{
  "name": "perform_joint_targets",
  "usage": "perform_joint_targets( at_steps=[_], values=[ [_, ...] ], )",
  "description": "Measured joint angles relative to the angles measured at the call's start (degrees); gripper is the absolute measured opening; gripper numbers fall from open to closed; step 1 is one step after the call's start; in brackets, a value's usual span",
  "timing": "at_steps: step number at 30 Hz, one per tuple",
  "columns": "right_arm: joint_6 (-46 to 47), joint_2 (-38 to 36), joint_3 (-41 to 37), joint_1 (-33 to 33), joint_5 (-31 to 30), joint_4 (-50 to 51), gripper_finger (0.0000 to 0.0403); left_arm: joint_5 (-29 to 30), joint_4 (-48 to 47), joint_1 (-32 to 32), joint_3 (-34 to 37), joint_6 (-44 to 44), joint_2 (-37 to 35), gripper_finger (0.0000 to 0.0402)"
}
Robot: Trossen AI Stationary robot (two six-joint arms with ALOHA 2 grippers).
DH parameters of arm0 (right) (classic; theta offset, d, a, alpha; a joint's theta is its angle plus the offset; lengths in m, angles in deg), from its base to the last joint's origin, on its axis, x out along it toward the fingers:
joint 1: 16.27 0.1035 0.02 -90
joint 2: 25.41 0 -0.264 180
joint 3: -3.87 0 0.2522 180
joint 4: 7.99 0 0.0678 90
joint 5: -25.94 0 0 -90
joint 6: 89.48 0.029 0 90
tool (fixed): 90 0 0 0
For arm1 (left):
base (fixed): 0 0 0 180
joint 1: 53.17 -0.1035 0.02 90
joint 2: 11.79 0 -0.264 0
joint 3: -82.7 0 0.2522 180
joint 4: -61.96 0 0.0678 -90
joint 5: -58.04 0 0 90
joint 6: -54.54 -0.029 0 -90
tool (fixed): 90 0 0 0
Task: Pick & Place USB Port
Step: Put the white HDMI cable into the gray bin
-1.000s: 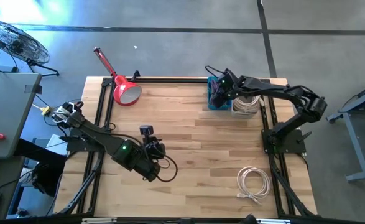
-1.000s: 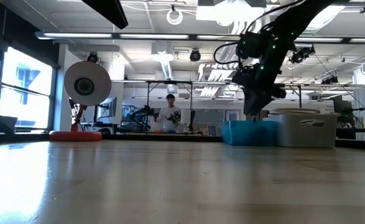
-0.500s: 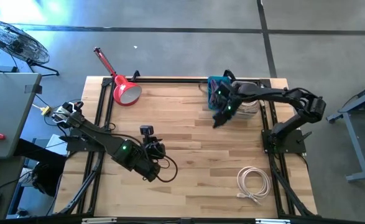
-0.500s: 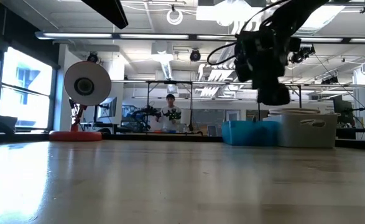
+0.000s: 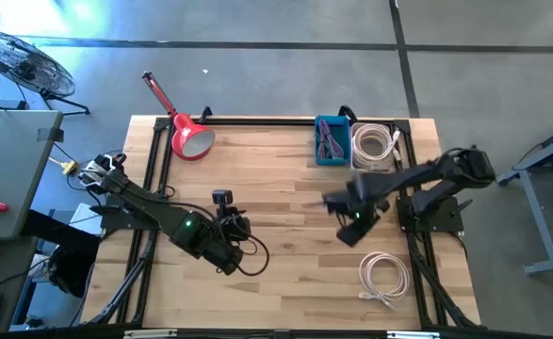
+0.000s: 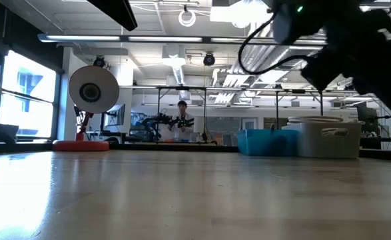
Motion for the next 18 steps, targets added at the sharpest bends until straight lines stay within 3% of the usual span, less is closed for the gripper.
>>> perform_joint_targets(
  at_steps=[5, 9, 14, 18],
  values=[
    [5.73, 0.0, 0.0, 13.03, -8.52, 0.17, 0.0154, 0.0, 0.0, 0.0, 0.0, 0.0, 0.0, 0.0085],
    [5.78, 0.0, 0.0, 21.71, -10.13, 0.15, 0.0154, -0.02, -0.01, 0.0, -0.01, 0.0, 0.0, 0.0085],
    [-0.1, 0.0, 0.0, 28.13, -15.75, 0.32, 0.0154, -0.01, 0.0, 0.0, -0.02, 0.0, 0.0, 0.0085],
    [0.34, 0.0, -0.02, 30.94, -19.42, 0.36, 0.0154, -0.02, 0.0, 0.01, -0.02, 0.0, 0.0, 0.0085]
  ],
)
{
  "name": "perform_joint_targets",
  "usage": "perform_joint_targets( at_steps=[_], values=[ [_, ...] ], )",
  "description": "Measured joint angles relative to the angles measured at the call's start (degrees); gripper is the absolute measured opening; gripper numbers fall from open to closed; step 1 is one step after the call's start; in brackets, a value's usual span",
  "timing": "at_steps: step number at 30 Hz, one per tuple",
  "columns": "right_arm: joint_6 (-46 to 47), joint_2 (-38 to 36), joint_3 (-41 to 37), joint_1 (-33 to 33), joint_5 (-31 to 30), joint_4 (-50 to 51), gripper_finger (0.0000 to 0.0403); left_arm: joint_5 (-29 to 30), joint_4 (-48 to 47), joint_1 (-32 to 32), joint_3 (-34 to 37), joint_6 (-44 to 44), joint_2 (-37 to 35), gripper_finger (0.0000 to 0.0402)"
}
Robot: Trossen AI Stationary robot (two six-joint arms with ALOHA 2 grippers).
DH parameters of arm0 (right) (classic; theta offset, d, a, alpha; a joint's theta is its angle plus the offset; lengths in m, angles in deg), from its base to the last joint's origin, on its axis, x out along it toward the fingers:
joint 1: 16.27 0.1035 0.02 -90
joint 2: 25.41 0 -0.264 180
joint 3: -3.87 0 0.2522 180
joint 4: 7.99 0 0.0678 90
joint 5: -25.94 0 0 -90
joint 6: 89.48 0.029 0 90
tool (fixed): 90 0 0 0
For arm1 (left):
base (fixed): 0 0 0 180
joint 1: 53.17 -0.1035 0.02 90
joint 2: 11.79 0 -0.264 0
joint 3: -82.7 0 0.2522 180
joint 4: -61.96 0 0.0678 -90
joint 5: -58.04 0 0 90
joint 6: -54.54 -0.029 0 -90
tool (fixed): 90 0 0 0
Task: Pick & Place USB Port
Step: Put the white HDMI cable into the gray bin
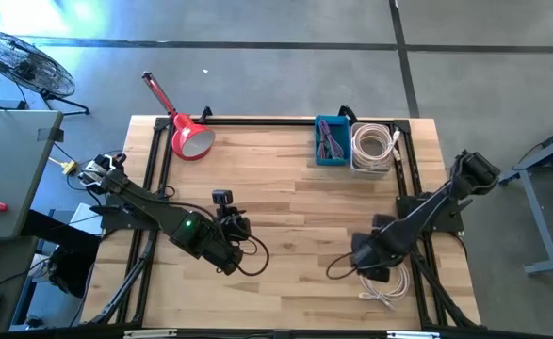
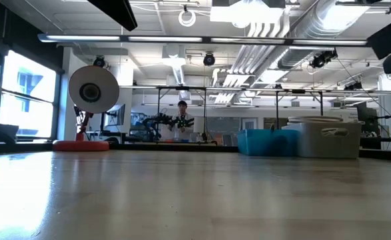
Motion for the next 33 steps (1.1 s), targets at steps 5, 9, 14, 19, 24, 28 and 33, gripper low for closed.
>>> perform_joint_targets(
  at_steps=[5, 9, 14, 19, 24, 28, 33],
  values=[
    [2.75, -0.02, -0.21, 1.54, 0.37, 0.14, 0.0154, 0.01, 0.0, 0.0, -0.02, 0.0, 0.0, 0.0085],
    [1.68, -0.02, -0.22, 2.54, 1.65, 0.2, 0.0154, 0.0, 0.02, 0.01, -0.02, 0.0, 0.0, 0.0085],
    [0.42, -0.02, -0.22, 4.0, 1.98, 0.2, 0.0153, 0.0, 0.02, -0.01, -0.02, 0.0, 0.0, 0.0085],
    [-0.11, -0.02, -0.22, 5.21, 1.89, 0.0, 0.0153, 0.0, 0.02, 0.01, -0.02, 0.0, 0.0, 0.0085],
    [-0.13, 0.03, -0.22, 5.72, 1.37, -2.01, 0.0153, 0.0, 0.02, 0.01, -0.02, 0.0, 0.0, 0.0085],
    [-1.28, 1.25, -0.22, 5.71, 1.29, -2.32, 0.0153, 0.01, 0.02, 0.01, -0.01, 0.01, 0.0, 0.0085],
    [-3.91, 4.4, -0.22, 5.71, 2.27, -2.5, 0.0153, 0.0, 0.02, 0.01, -0.02, 0.0, 0.0, 0.0085]
  ],
)
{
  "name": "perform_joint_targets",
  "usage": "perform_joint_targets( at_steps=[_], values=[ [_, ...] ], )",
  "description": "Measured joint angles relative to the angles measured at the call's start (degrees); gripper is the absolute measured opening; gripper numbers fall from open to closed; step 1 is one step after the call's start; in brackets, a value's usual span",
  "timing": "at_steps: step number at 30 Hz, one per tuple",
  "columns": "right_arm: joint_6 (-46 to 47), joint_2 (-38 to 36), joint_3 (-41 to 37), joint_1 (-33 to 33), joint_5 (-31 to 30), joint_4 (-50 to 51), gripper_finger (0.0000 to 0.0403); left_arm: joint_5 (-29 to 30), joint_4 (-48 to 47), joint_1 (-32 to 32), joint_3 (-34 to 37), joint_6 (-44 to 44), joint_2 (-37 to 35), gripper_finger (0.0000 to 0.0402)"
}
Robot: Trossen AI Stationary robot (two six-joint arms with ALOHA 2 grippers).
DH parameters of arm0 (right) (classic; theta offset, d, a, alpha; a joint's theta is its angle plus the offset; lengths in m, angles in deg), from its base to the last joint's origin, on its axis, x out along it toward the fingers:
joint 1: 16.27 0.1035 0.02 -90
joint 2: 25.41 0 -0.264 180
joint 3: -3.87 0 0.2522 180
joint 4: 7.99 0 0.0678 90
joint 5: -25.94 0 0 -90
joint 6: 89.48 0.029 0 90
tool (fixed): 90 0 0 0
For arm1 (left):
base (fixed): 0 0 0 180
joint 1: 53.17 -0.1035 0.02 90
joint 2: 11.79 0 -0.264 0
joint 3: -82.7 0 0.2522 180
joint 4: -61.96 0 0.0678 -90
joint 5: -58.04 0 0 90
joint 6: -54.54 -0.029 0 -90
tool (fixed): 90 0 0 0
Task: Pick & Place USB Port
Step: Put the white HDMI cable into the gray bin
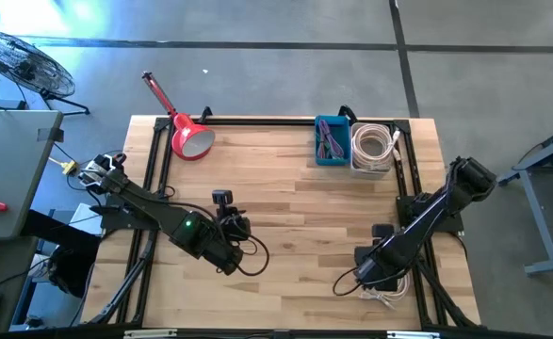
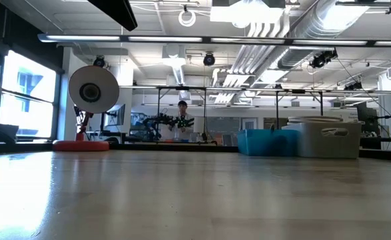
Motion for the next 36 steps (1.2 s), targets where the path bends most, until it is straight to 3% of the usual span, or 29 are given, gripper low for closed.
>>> perform_joint_targets(
  at_steps=[10, 16, 20, 25, 36],
  values=[
    [-4.72, 6.43, 0.04, -0.17, 0.46, -0.54, 0.0154, 0.0, -0.02, -0.02, 0.0, 0.0, 0.0, 0.0085],
    [-0.94, 8.64, 0.09, -0.45, -4.48, -0.16, 0.0148, 0.0, -0.02, -0.02, 0.0, 0.0, 0.0, 0.0085],
    [5.14, 8.65, 0.09, -2.11, -7.8, 1.7, 0.0108, 0.01, -0.01, -0.02, 0.01, 0.01, 0.0, 0.0085],
    [5.28, 8.63, 0.09, -4.97, -9.59, 3.32, 0.0016, 0.01, -0.01, -0.02, 0.02, 0.01, 0.0, 0.0085],
    [5.16, 8.39, 0.18, -10.03, -15.99, 5.35, 0.0005, 0.0, 0.0, -0.02, 0.02, 0.0, 0.0, 0.0085]
  ],
)
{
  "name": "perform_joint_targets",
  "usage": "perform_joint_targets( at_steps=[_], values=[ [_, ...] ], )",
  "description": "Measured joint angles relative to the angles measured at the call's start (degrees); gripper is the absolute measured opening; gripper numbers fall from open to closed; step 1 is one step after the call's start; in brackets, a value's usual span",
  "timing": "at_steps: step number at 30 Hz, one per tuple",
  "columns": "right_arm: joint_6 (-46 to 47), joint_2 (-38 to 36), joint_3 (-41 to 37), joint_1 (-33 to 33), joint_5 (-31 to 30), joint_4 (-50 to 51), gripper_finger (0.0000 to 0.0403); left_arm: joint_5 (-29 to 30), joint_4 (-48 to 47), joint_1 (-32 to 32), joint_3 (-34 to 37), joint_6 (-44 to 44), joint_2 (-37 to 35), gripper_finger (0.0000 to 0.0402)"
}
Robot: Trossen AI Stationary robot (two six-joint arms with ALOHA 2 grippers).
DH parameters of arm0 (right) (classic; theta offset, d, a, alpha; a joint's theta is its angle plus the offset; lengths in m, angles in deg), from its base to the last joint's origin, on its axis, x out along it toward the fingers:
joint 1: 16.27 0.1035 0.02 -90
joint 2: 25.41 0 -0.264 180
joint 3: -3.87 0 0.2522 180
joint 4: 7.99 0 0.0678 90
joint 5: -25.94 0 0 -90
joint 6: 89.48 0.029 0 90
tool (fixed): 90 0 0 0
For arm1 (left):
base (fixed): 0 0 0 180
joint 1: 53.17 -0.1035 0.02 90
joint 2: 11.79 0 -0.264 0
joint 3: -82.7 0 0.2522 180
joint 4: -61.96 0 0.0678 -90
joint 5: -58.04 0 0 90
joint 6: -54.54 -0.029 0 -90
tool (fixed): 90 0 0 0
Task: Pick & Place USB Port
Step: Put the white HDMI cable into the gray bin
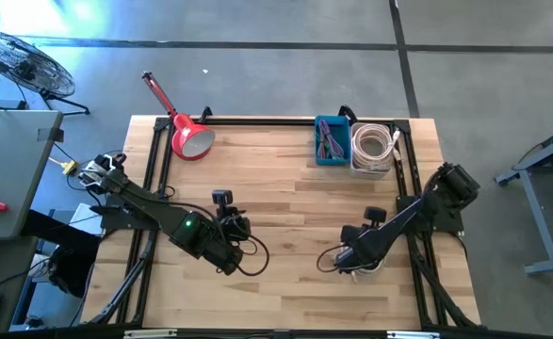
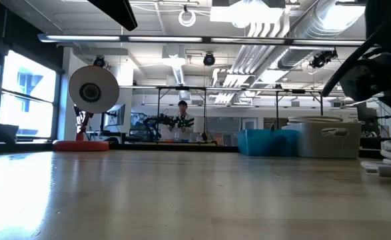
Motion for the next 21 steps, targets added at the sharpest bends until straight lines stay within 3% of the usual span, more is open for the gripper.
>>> perform_joint_targets(
  at_steps=[4, 9, 13, 21],
  values=[
    [1.42, 0.0, 2.84, -0.31, -2.33, 6.64, 0.0004, 0.02, 0.02, 0.02, 0.0, 0.0, 0.0, 0.0085],
    [4.72, 0.0, 12.43, 0.43, -9.0, 20.73, 0.0003, 0.0, 0.04, 0.01, 0.0, 0.02, 0.0, 0.0085],
    [0.26, -3.49, 19.97, -0.36, -17.33, 19.92, 0.0003, 0.0, 0.14, 0.01, 0.0, 0.02, 0.0, 0.0085],
    [0.96, -13.27, 30.37, -6.43, -35.82, 21.14, 0.0003, -0.01, 0.6, 0.02, 0.0, 0.01, 0.0, 0.0085]
  ],
)
